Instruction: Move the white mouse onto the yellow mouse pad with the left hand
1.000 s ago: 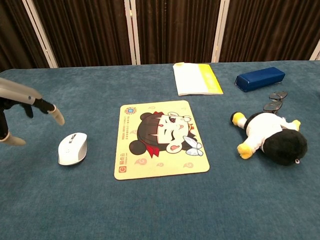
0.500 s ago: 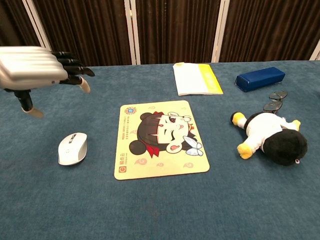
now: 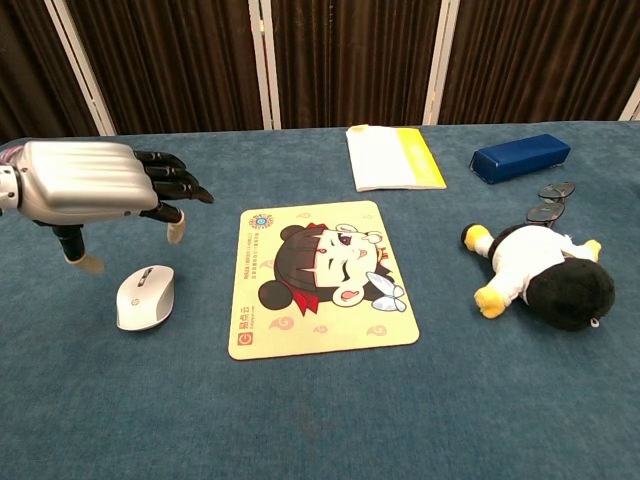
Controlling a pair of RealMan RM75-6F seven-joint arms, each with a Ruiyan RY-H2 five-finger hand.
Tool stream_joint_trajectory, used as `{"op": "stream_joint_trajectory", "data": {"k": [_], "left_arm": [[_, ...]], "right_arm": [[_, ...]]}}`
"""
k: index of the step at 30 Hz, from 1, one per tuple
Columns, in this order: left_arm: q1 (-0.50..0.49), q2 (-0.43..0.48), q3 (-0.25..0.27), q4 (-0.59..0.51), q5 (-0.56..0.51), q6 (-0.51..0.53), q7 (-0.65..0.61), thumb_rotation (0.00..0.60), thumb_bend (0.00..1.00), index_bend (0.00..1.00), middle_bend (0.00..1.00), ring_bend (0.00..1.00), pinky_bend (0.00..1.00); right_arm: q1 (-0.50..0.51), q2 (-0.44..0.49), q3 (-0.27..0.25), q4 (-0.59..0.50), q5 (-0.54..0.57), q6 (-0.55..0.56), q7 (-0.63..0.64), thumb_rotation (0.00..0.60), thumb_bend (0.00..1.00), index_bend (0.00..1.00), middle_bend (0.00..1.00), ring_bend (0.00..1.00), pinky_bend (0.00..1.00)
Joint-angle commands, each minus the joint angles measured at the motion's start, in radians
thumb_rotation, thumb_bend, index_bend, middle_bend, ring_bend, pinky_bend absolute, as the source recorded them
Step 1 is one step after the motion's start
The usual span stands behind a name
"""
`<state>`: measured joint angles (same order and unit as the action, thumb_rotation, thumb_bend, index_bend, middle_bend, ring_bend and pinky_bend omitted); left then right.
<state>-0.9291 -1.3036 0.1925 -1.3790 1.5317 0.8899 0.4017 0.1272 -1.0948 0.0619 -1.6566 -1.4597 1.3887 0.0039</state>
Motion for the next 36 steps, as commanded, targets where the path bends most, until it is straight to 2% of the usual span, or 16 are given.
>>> {"op": "stream_joint_trajectory", "data": {"k": [1,8,21,28,36], "left_arm": [[0.001,-0.012,0.002,0.011,0.014,-0.028,-0.027,0.6,0.04,0.31,0.0,0.0,0.0],[0.009,-0.035,0.005,0.035,0.032,-0.055,-0.036,0.6,0.04,0.31,0.0,0.0,0.0],[0.013,-0.091,-0.024,0.086,0.034,-0.117,-0.062,0.6,0.04,0.32,0.0,0.0,0.0],[0.02,-0.107,-0.04,0.097,0.028,-0.123,-0.069,0.6,0.04,0.56,0.0,0.0,0.0],[0.028,-0.106,-0.055,0.094,0.044,-0.106,-0.075,0.6,0.04,0.59,0.0,0.0,0.0]], "right_arm": [[0.0,0.0,0.0,0.0,0.001,0.0,-0.001,0.6,0.11,0.0,0.0,0.0,0.0],[0.0,0.0,0.0,0.0,0.0,0.0,0.0,0.6,0.11,0.0,0.0,0.0,0.0],[0.0,0.001,0.0,-0.001,0.001,-0.001,0.004,0.6,0.11,0.0,0.0,0.0,0.0],[0.001,0.001,0.001,0.0,0.002,-0.002,0.005,0.6,0.11,0.0,0.0,0.0,0.0],[0.0,0.001,0.0,-0.001,0.001,-0.001,0.005,0.6,0.11,0.0,0.0,0.0,0.0]]}}
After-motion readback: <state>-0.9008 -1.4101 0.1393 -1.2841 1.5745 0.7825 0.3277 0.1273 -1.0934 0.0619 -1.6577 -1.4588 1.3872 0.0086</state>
